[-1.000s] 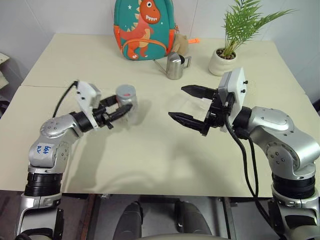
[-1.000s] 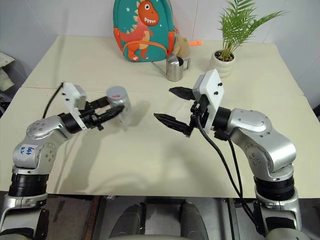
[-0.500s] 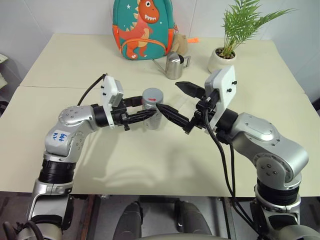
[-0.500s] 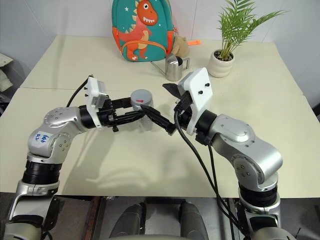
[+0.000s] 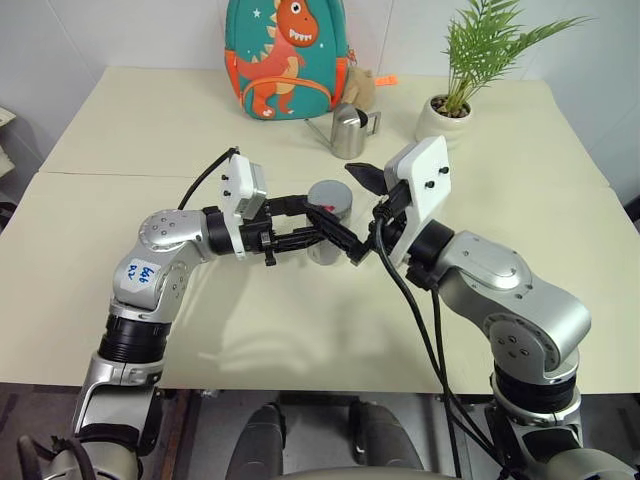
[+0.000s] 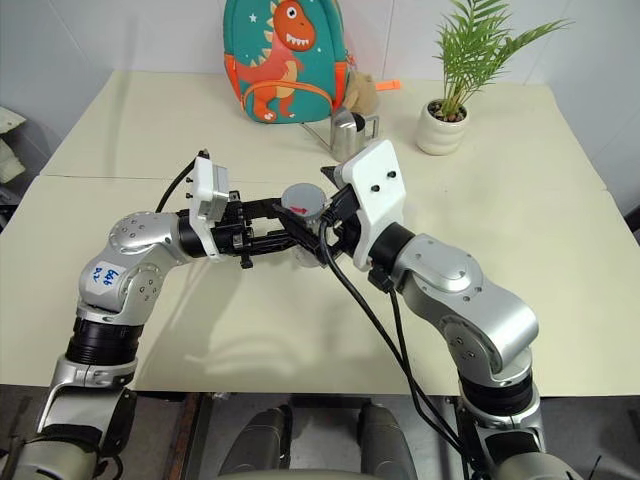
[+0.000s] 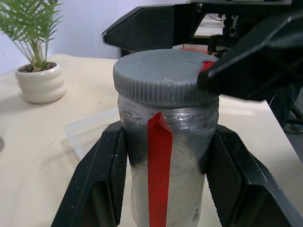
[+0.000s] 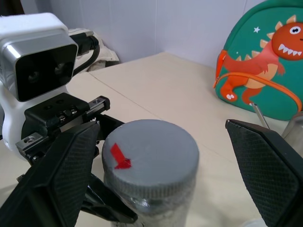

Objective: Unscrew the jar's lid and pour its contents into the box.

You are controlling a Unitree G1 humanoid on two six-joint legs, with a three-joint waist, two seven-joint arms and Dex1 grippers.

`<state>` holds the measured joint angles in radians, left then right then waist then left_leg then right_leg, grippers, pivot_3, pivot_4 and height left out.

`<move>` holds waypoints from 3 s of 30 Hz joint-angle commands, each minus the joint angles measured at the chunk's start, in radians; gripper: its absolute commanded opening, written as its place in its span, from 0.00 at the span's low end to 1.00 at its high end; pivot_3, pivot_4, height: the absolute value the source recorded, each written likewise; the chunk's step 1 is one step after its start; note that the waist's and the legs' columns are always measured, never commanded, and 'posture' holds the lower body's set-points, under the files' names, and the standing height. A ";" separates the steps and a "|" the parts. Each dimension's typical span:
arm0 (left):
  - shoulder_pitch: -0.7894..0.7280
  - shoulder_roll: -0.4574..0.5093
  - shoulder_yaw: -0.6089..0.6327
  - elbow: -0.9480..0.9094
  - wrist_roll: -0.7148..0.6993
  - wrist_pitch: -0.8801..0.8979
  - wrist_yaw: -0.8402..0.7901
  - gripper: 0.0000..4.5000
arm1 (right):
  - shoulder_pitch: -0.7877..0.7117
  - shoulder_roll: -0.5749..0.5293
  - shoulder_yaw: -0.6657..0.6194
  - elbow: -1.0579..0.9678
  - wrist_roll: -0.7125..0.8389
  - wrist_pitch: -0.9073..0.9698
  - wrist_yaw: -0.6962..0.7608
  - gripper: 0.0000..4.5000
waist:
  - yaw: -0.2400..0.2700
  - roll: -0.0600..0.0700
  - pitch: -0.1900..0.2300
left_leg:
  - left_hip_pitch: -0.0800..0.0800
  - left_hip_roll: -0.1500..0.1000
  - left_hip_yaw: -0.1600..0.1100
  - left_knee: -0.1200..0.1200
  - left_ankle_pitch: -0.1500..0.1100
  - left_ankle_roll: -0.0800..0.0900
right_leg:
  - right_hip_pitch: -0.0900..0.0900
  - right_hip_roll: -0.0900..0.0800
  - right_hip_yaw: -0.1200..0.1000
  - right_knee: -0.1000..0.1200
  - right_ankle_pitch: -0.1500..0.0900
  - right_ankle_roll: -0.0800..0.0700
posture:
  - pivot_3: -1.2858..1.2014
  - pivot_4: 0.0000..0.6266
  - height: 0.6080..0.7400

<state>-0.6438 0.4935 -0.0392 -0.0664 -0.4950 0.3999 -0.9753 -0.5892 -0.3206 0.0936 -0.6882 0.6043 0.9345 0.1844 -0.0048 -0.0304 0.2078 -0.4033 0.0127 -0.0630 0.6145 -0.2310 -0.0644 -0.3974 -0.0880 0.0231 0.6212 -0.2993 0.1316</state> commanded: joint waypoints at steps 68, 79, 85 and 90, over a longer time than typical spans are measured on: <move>-0.153 0.064 0.031 0.122 -0.051 -0.032 -0.341 0.44 | -0.133 -0.153 -0.047 0.081 0.276 -0.070 0.667 0.57 | 0.000 0.000 0.000 | 0.000 0.003 0.001 -0.001 -0.001 0.001 | -0.001 0.005 0.003 -0.002 0.000 0.000 | 0.52 0.24 1.00; -0.156 0.064 0.025 0.102 -0.059 -0.023 -0.344 0.44 | -0.148 -0.166 -0.033 0.118 0.246 -0.094 0.683 0.57 | 0.000 0.000 0.000 | 0.000 0.003 0.001 -0.001 -0.001 0.001 | -0.001 0.005 0.004 -0.002 0.000 0.000 | 0.52 0.24 1.00; -0.152 0.060 0.023 0.092 -0.060 -0.019 -0.343 0.44 | -0.149 -0.157 -0.025 0.132 0.215 -0.118 0.668 1.00 | 0.000 0.000 0.000 | 0.000 0.003 0.001 -0.001 -0.001 0.001 | -0.001 0.005 0.004 -0.002 0.000 0.000 | 0.52 0.24 1.00; -0.147 0.062 0.022 0.080 -0.064 -0.017 -0.345 0.44 | -0.150 -0.160 -0.024 0.140 0.200 -0.140 0.668 1.00 | 0.000 0.000 0.000 | 0.000 0.003 0.001 -0.001 -0.001 0.001 | -0.001 0.005 0.004 -0.002 0.000 0.000 | 0.52 0.24 1.00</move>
<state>-0.7694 0.5480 -0.0408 0.0298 -0.5595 0.3831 -1.3543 -0.7252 -0.4892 0.0508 -0.5062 0.7750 0.8221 0.8182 -0.0048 -0.0300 0.2082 -0.4034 0.0157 -0.0624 0.6135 -0.2319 -0.0631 -0.3984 -0.0830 0.0269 0.6193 -0.2995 0.1311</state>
